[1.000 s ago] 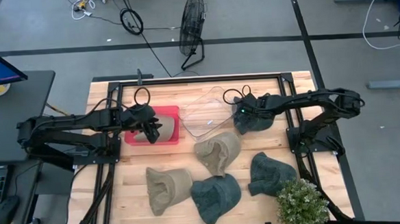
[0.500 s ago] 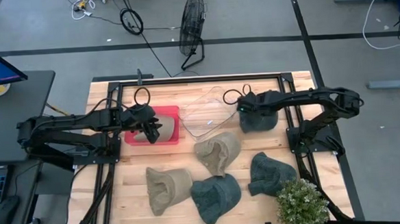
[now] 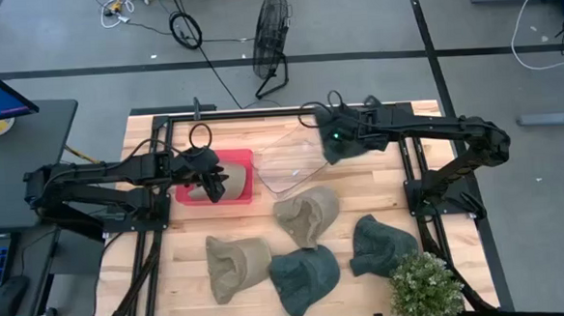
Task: Pick & Place hat
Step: Put the top right black cap into the transparent bin
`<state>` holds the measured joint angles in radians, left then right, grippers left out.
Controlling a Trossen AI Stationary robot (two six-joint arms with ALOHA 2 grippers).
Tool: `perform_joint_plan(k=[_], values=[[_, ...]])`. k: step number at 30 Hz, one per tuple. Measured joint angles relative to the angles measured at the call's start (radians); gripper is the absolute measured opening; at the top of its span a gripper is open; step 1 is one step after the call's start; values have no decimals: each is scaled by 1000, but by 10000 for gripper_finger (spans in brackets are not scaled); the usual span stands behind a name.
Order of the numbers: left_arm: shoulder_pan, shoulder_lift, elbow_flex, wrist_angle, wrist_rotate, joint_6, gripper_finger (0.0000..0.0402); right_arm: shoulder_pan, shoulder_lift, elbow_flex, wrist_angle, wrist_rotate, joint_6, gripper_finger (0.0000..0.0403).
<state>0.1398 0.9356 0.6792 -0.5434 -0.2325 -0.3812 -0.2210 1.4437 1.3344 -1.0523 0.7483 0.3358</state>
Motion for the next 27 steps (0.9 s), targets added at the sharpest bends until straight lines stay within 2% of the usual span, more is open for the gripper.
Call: perform_joint_plan(k=[5, 9, 16, 22, 27], values=[[0, 0, 0, 1, 0, 0, 145, 45, 8, 12, 282, -3, -250, 3], [0, 0, 0, 1, 0, 0, 145, 68, 44, 12, 406, -6, -335, 3], [0, 0, 0, 1, 0, 0, 145, 98, 171, 12, 538, -6, -344, 2], [0, 0, 0, 0, 0, 1, 145, 137, 315, 12, 583, -8, -345, 2], [0, 0, 0, -6, 0, 1, 145, 173, 370, 12, 588, 1, -345, 2]])
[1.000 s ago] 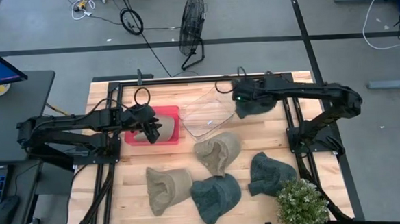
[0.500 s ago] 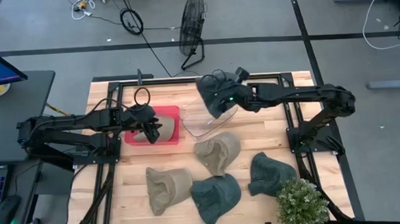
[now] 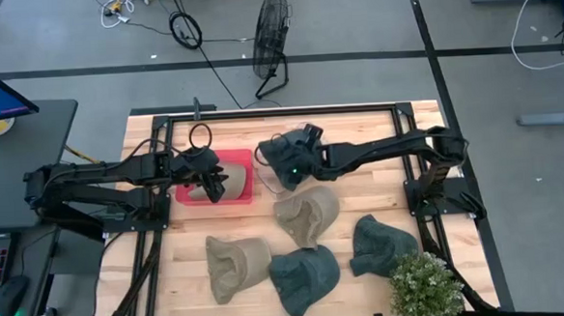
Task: Pick & Place hat
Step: Put the top right black cap into the transparent bin
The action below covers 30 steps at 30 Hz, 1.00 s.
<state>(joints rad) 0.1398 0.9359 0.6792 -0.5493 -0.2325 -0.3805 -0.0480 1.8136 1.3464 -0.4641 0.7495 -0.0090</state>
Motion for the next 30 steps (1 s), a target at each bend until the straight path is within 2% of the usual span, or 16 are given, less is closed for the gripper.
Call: perform_joint_plan(k=[4, 12, 17, 23, 30], values=[[0, 0, 0, -1, 0, 0, 145, 16, 1, 0, -1, 52, -1, 2], [0, 0, 0, -1, 0, -1, 145, 10, 17, -1, 24, 72, -56, 2], [0, 0, 0, -1, 0, -1, 145, 3, 23, 0, 90, 158, -70, 2], [0, 0, 0, -3, 0, 0, 145, 10, 46, -19, 95, 106, 25, 2], [0, 0, 0, -7, 0, 1, 145, 34, 48, -135, 189, 107, -4, 2]])
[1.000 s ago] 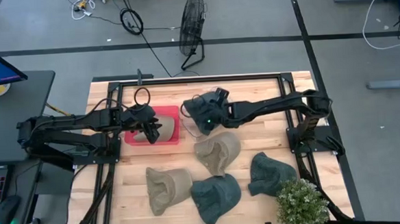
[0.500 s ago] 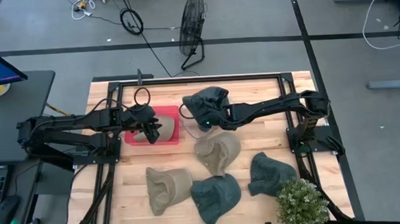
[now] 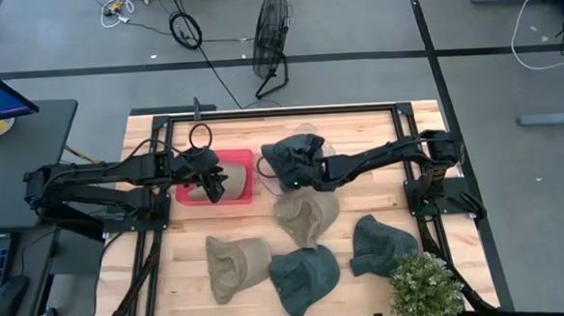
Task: Pick & Place hat
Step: Put the top right black cap into the transparent bin
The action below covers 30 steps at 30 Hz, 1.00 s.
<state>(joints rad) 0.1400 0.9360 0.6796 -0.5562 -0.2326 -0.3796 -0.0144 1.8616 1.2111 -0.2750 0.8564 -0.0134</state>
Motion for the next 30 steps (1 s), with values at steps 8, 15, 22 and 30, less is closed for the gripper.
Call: perform_joint_plan(k=[8, 15, 22, 30], values=[[0, 0, 0, -4, 0, 9, 145, 10, -1, -131, 177, -10, -47, 4], [0, 0, 0, -5, 0, 9, 145, -3, -2, -142, 176, -32, -82, 54], [0, 0, 0, -6, 0, 6, 145, 11, -8, -25, 0, -110, -99, 142], [0, 0, 0, -12, 0, 8, 145, -18, -16, 110, 13, -230, -297, 230]])
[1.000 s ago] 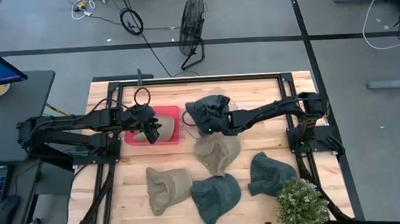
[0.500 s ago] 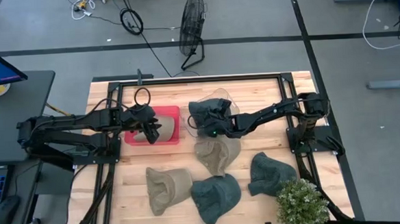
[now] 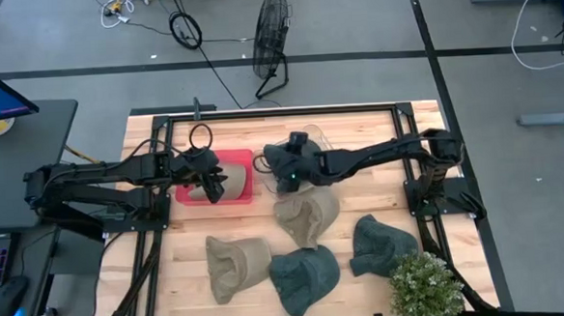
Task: Pick & Place hat
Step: Put the top right black cap into the transparent bin
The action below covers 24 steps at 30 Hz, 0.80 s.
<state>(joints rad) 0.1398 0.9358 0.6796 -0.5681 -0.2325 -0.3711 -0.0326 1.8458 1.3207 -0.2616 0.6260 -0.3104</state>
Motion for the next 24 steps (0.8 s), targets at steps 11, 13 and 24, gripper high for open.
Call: perform_joint_plan(k=[11, 13, 24], values=[[0, 0, 0, -12, 0, 1, 145, -144, 0, -15, 124, -373, -4, 244], [0, 0, 0, -12, 0, 0, 145, -163, 0, -24, 126, -384, -10, 236], [0, 0, 0, -13, 0, 0, 145, -209, 41, -35, 170, -531, 11, 217]])
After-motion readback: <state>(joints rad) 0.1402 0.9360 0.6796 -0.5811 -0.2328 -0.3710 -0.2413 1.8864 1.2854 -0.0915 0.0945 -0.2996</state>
